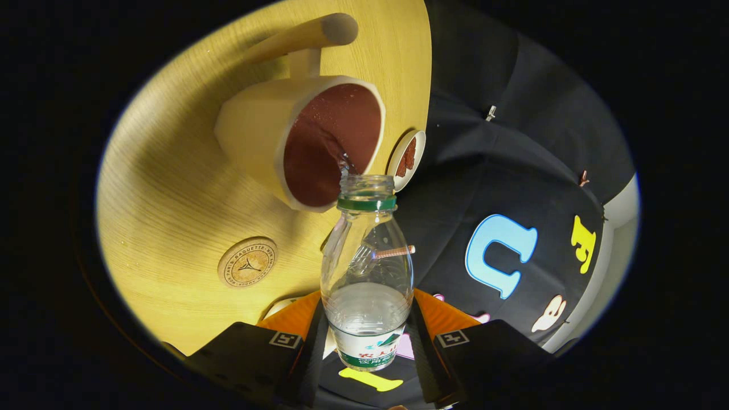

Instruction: Take the bottle from table, then pour the juice into the cup, finally place the bottle on the coaster

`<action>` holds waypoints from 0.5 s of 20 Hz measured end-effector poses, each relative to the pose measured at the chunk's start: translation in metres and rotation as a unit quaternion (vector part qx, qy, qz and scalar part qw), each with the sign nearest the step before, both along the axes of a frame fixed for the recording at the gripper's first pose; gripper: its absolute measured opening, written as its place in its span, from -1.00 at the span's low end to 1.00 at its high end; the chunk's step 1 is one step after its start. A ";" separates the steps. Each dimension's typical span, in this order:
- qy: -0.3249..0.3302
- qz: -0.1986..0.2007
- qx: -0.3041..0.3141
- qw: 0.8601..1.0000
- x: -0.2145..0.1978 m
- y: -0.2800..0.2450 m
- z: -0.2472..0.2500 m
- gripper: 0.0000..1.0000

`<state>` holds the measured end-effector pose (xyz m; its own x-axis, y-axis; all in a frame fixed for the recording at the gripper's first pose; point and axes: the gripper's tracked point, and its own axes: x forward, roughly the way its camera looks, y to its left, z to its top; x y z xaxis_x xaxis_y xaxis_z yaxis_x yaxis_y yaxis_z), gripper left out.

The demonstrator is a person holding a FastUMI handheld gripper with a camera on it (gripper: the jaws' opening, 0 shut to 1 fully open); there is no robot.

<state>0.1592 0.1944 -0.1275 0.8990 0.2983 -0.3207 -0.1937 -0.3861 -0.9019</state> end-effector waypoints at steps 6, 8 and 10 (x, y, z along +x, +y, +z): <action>-0.017 0.021 -0.025 0.999 0.000 0.003 0.005 0.41; -0.024 0.034 -0.041 0.998 0.003 0.006 0.009 0.41; -0.027 0.043 -0.054 0.997 0.009 0.009 0.014 0.41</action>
<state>0.1677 0.2033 -0.1139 0.8882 0.3408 -0.3080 -0.1089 -0.4952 -0.8619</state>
